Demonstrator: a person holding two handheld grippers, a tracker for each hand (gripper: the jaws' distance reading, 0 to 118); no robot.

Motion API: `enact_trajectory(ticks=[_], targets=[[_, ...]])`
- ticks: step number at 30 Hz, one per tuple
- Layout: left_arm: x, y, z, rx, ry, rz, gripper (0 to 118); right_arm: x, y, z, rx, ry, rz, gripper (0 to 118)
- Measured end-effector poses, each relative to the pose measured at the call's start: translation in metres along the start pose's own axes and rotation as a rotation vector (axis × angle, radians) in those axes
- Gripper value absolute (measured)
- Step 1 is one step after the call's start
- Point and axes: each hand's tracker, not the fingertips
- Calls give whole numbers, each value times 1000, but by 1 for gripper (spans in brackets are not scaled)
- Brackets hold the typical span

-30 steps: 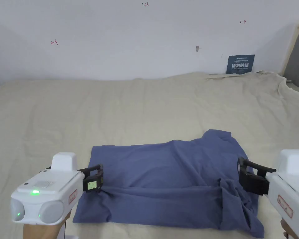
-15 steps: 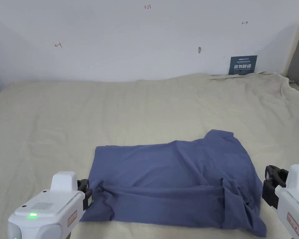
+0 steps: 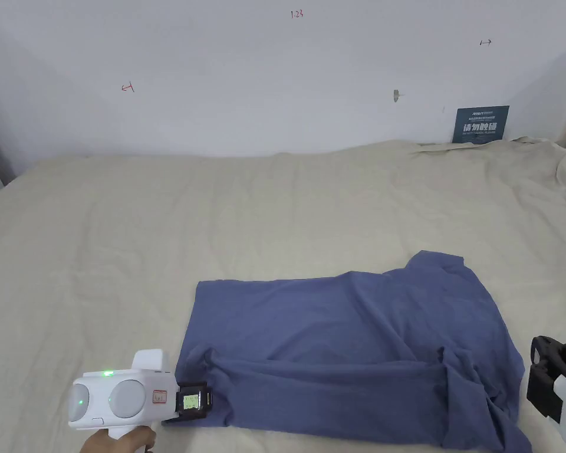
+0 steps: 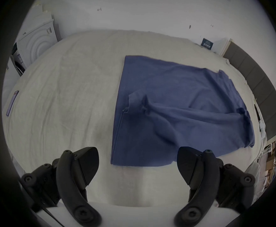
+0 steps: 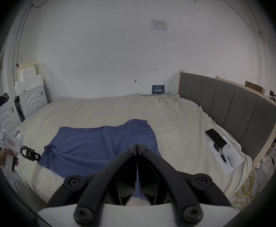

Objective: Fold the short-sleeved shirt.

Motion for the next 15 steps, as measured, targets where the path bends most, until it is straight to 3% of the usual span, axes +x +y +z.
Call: enact_trajectory(ticks=[4,7,8,10,12,13,15], targets=[[-11,9,-32,-75,29,18,95,0,0,-2,-13,-6,-7,0],[-12,10,-44,-91,40,2,67,1,0,-4,-23,-16,-5,0],[-6,8,-31,-106,45,-10,52,2,0,-5,-28,-16,-9,0],[-1,5,-34,-134,52,-37,44,4,0,-5,-35,-16,-18,0],[3,2,-32,-115,68,-72,20,5,-1,-6,-41,-20,-22,0],[4,2,-31,-119,69,-79,13,5,-2,-7,-44,-22,-24,0],[7,3,-26,-110,39,-100,8,9,-4,-9,-61,-20,-38,0]])
